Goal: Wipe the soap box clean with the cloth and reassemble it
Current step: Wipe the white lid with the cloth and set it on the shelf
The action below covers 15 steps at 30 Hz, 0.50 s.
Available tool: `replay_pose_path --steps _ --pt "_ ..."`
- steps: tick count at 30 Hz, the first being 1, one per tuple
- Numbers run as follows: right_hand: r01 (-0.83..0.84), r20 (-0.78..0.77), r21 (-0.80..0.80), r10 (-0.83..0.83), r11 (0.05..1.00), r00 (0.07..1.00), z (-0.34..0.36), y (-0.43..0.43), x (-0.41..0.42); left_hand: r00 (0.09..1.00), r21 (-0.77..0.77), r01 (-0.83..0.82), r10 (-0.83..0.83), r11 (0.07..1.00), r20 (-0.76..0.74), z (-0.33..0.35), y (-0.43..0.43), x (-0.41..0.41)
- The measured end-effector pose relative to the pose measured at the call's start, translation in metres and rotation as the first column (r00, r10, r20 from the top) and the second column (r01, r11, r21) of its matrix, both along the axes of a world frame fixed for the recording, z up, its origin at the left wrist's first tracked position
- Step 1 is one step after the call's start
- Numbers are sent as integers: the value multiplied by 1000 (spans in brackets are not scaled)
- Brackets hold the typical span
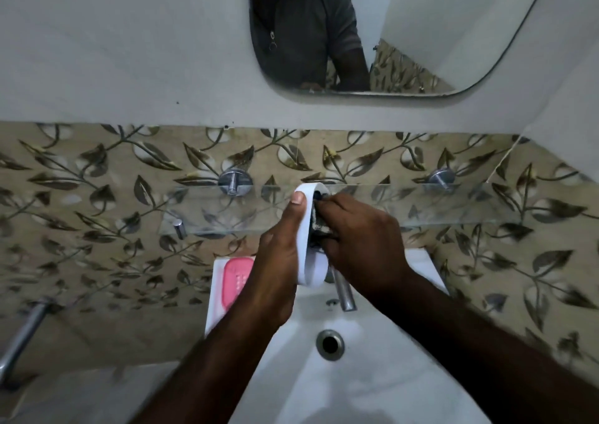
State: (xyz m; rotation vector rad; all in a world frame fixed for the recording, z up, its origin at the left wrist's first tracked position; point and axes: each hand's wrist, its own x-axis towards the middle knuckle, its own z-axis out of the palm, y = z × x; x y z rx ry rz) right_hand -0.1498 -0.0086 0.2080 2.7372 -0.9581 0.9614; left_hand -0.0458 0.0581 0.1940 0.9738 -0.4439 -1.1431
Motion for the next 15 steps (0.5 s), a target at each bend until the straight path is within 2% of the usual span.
replay_pose_path --steps 1,3,4,6,8,9,10,11,13,15 --pt "1 2 71 -1 997 1000 2 5 1 999 6 -14 14 1000 35 0 2 0" --pt "-51 75 353 27 934 997 2 16 3 996 15 -44 43 999 72 -2 4 2" --pt "-101 122 525 42 845 992 1 22 2 993 18 -67 65 998 98 -4 4 3" --pt "-234 261 767 41 597 964 -2 31 -2 985 14 -83 80 996 152 -2 5 3" --pt "-395 443 852 -72 343 894 -1 35 -7 992 -3 -24 24 1000 124 1 5 0" --pt "-469 517 844 -165 259 840 0 36 -6 994 -23 8 -6 1000 107 1 5 -2" --pt "-523 567 823 -270 219 778 2 36 -4 991 -41 62 -57 997 120 -1 4 -4" --pt "-560 599 799 -373 218 709 5 35 -2 987 -55 110 -102 992 123 1 3 -8" --pt "-598 642 753 -505 274 577 9 28 1 983 -59 181 -179 982 30 4 5 -15" --pt "-587 669 739 -464 331 580 12 25 1 973 -80 215 -220 973 -65 0 7 -19"
